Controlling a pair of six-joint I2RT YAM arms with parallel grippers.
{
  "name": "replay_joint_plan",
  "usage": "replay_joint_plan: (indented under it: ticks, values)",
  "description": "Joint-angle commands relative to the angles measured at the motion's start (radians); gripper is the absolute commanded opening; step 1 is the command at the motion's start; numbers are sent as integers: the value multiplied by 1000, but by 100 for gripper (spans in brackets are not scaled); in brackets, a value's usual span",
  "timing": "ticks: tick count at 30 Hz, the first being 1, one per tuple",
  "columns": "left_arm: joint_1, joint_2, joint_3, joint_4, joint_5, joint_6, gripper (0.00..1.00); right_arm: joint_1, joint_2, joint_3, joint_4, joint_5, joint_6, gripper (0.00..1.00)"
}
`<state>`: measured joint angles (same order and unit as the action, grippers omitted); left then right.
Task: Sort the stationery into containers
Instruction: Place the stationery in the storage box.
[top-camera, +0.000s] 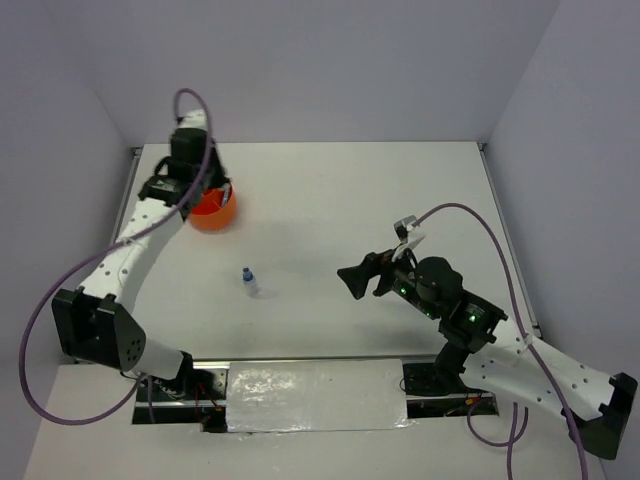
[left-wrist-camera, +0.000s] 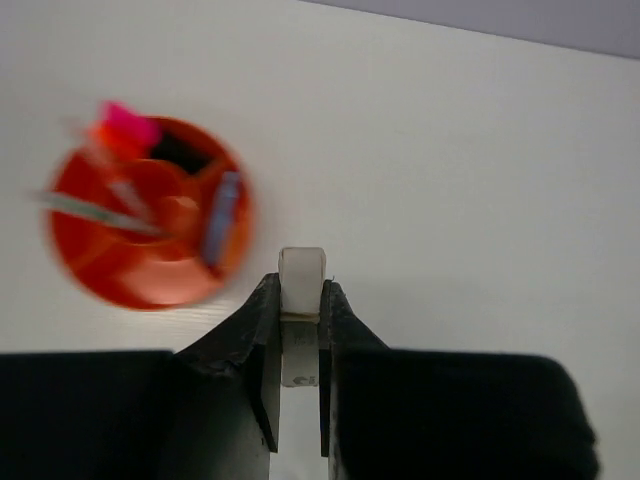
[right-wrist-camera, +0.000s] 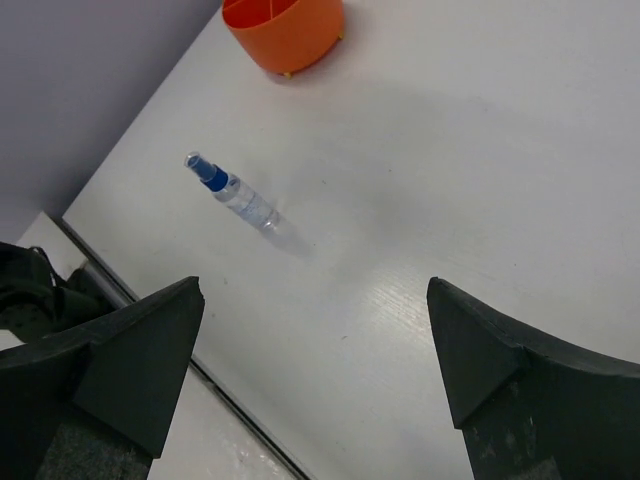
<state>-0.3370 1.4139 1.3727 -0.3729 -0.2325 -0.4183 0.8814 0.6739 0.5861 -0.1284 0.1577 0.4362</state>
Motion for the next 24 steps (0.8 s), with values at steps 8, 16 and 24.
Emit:
replay_joint_plan:
  ticks: [8, 16, 24]
  values:
    - [565, 74, -39, 223, 97, 102, 0, -9, -138, -58, -77, -78, -71, 100]
    - [607, 169, -29, 437, 346, 147, 0, -9, -166, -86, -59, -184, -96, 100]
    - [605, 306, -1, 445, 387, 130, 0, -7, -128, -74, -27, -211, -132, 100]
